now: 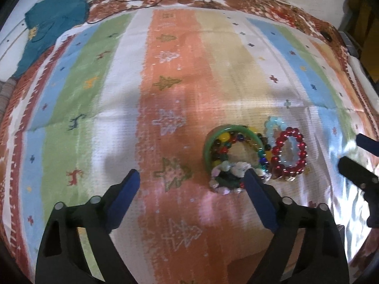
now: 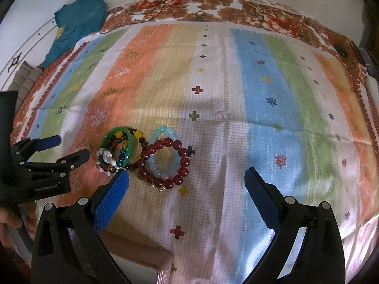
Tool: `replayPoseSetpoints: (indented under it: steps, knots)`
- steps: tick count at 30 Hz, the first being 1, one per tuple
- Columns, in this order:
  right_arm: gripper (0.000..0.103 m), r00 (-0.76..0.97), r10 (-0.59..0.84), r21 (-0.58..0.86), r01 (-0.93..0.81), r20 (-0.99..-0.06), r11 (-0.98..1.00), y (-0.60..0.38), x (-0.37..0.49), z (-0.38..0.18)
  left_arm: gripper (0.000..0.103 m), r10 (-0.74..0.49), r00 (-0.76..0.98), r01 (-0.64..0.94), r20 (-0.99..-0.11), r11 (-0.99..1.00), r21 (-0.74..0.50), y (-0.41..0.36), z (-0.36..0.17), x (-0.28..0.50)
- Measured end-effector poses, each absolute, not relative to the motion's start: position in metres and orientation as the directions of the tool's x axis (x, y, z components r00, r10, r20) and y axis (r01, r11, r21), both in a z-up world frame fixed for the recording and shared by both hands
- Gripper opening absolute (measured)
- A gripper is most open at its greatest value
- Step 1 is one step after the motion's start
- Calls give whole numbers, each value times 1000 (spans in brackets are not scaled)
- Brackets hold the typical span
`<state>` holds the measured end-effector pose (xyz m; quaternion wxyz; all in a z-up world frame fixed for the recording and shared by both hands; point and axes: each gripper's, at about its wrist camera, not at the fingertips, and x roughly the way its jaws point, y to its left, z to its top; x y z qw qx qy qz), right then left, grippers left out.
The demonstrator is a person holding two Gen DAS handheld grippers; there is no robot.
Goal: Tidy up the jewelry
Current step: 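Lower both tools over the bracelets, fingers open, then grasp the white bead bracelet with left tool while right tool grasps red bead bracelet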
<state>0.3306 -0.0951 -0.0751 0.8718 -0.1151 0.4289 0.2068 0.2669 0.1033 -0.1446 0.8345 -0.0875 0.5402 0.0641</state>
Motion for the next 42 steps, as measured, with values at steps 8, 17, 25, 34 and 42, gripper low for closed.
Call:
replayPoseSetpoints:
  steps: [8,17,25,34,42]
  knots:
    - [99,532,237,-41,-459,-813,888,-89,346,-91,62,-19,372,-196,-928,976,-99,107,-164,274]
    - [89,504,232,-34,-463,-832,886,-82,360,-106,56,-58,375,-169,-925,977,-129,113,-170,281]
    - [67,476,227,-32,-476,-850,879,-76,370,-116,40,-83,365,-138,-927,980,-142,105,-174,287]
    - [30,439,248,-6,-501,-863,866,-74,377,-127,18,-114,380,-123,-918,977,-172,99,-176,291]
    - [15,442,257,-9,-515,-859,857,-71,374,-125,7,-104,377,-128,-920,978,-163,100,-173,289]
